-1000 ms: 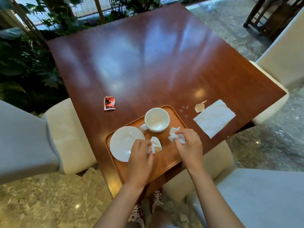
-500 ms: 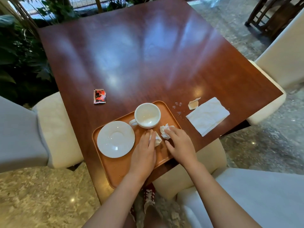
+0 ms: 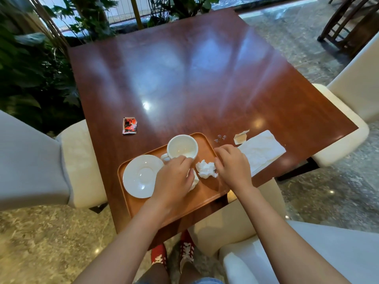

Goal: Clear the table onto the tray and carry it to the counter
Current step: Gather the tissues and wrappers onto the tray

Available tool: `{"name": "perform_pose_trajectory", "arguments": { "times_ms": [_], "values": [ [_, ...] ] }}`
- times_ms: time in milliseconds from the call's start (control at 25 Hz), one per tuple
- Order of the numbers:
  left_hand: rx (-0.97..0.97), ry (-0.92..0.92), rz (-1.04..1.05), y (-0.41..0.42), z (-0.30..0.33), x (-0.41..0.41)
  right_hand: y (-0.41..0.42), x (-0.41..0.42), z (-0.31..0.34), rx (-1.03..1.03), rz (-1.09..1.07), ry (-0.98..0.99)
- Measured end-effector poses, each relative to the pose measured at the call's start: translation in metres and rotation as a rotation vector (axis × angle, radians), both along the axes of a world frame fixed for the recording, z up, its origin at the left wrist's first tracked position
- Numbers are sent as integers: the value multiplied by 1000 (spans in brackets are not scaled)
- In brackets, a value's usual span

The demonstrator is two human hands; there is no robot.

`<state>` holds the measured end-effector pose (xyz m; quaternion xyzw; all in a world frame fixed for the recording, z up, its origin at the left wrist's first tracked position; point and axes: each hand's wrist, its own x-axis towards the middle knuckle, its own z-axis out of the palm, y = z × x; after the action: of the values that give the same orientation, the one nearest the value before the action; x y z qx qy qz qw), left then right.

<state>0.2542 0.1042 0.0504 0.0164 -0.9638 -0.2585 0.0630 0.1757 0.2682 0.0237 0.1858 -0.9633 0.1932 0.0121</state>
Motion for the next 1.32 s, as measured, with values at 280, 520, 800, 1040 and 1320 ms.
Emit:
{"name": "perform_pose_trajectory", "arguments": {
  "times_ms": [280,520,800,1040,1320],
  "values": [
    [-162,14,-191,29,-2,-123,46,-84,-5,69,-62,20],
    [-370,-226,92,-85,-33,-166,57,-114,-29,288,3,-105],
    [-328,-664,234,-161,-62,-132,43,-120,-41,164,-69,-121],
    [-142,-434,346,-174,-72,-124,28,-129,-41,174,-80,-113],
    [-91,-156,379,-189,-65,-120,20,-126,-31,18,-158,-115]
  ]
}}
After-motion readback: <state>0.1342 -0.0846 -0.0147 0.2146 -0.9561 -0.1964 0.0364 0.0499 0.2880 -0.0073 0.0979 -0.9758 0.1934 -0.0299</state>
